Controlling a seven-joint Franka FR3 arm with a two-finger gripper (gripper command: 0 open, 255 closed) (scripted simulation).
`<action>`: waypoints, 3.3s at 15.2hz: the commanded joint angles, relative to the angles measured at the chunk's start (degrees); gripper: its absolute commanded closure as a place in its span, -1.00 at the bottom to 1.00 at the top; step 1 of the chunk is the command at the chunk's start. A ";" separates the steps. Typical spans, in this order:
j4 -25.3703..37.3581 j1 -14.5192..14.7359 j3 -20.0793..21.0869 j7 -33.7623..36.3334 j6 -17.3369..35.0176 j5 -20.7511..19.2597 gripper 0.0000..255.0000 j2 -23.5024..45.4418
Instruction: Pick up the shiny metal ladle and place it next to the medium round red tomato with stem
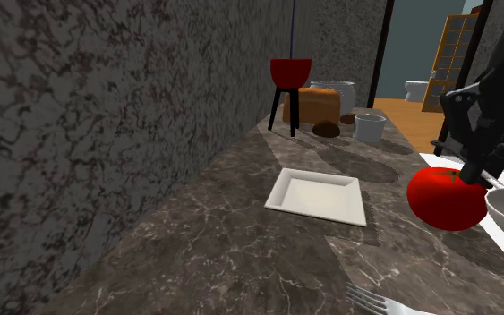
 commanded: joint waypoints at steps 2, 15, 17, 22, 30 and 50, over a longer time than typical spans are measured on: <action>-2.22 0.05 0.08 -0.20 2.39 0.15 1.00 0.17; -11.08 0.51 0.57 -1.03 13.82 1.11 1.00 2.74; -12.29 0.61 0.64 -1.18 15.80 1.30 1.00 3.52; -15.09 0.90 0.81 -1.59 21.10 1.82 1.00 6.04; -16.49 1.12 0.86 -1.84 24.28 2.15 1.00 7.82; -11.92 0.16 0.17 -1.51 13.51 0.82 -1.00 1.65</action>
